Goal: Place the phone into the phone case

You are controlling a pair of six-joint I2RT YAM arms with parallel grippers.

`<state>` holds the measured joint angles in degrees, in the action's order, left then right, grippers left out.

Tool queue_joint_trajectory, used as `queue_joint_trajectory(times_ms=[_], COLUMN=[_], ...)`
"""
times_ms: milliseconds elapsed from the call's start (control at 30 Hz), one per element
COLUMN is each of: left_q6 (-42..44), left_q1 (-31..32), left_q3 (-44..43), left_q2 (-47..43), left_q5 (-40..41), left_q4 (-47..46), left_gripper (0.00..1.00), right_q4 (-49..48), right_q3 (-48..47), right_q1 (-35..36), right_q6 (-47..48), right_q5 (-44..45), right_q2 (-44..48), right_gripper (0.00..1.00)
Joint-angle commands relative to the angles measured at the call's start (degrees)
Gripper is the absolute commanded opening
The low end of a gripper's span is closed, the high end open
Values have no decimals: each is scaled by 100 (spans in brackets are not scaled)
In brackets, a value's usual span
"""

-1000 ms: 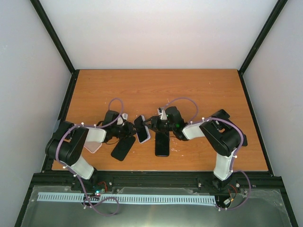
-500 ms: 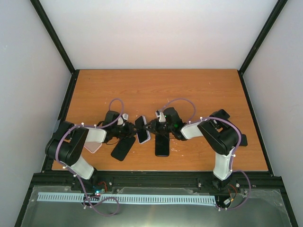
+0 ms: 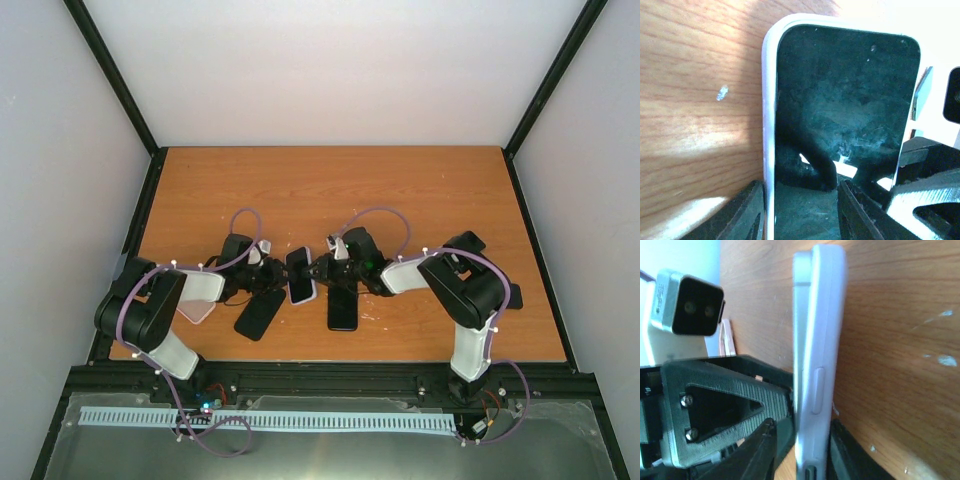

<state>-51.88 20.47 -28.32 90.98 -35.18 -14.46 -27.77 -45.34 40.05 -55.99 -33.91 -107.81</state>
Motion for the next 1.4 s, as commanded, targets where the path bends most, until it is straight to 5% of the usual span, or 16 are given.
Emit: queue_joint_trajectory(times_ms=[0, 233, 500, 733, 900, 1133, 1267, 1367], left_q6=[135, 37, -37, -139, -506, -805, -660, -408], left_q1=[89, 84, 89, 89, 89, 89, 89, 89], left_q3=[-76, -96, -33, 81, 389, 584, 571, 536], left_q2=[22, -318, -1530, -2398, -2821, -2978, -2974, -3124], left_q5=[21, 54, -102, -894, -1314, -1705, -1908, -2082], left_q4=[337, 468, 814, 233, -652, -1324, -1369, -1218], left_gripper=[41, 49, 70, 72, 60, 21, 5, 2], right_q4=[289, 395, -655, -2143, -2761, -2660, -2150, -1474], right_q3=[-190, -28, 756, 1337, 1521, 1528, 1522, 1360], right_q1=[143, 133, 134, 134, 132, 134, 127, 104], right_q6=[276, 451, 238, -287, -679, -680, -364, -43], right_q5=[-33, 344, 225, -362, -483, -509, -569, -626], right_q2=[221, 637, 1798, 2457, 2640, 2830, 3084, 3360], right_gripper=[27, 4, 3, 4, 4, 8, 25, 40])
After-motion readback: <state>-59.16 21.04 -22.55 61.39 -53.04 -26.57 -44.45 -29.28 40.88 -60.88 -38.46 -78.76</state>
